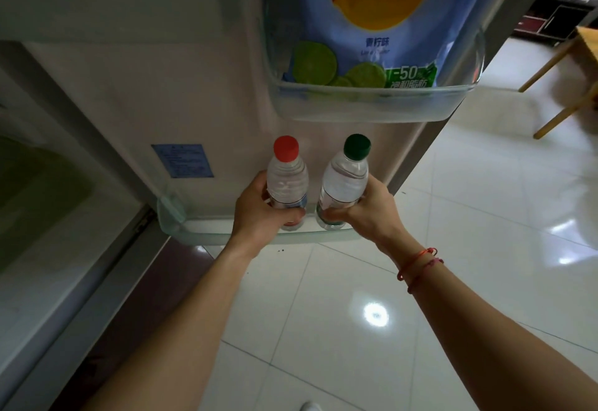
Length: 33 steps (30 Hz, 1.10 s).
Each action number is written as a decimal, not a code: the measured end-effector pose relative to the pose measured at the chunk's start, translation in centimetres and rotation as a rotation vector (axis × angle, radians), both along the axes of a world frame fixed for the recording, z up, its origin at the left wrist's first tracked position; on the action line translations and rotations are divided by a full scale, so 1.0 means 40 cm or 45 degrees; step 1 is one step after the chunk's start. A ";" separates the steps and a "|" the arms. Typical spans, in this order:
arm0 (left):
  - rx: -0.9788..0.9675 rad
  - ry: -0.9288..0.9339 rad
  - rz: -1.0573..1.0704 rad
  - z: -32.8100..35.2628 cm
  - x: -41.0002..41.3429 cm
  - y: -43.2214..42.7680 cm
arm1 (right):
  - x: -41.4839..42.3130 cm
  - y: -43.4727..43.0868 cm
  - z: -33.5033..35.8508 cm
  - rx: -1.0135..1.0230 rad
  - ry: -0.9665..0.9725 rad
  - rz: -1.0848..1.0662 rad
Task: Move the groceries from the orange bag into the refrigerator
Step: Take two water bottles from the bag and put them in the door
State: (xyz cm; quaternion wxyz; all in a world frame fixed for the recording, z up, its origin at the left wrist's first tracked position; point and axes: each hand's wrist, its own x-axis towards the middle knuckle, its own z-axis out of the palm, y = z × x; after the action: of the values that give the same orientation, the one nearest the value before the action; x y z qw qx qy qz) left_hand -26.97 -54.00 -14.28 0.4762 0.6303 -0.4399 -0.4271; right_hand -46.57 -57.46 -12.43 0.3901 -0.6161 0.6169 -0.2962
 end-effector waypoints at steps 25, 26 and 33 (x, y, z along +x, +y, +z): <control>0.057 -0.139 -0.078 -0.060 -0.037 -0.044 | -0.009 -0.019 -0.052 0.062 0.041 -0.045; 0.062 -0.130 -0.074 -0.060 -0.036 -0.044 | -0.011 -0.022 -0.047 0.066 0.044 -0.055; 0.054 -0.131 -0.113 -0.072 -0.030 -0.045 | -0.017 -0.018 -0.043 0.095 0.065 -0.061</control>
State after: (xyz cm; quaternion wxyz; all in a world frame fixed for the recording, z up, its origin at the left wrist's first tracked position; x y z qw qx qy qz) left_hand -28.17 -55.79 -17.17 0.4201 0.6412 -0.4821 -0.4242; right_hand -47.24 -58.16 -14.14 0.3900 -0.5934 0.6517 -0.2665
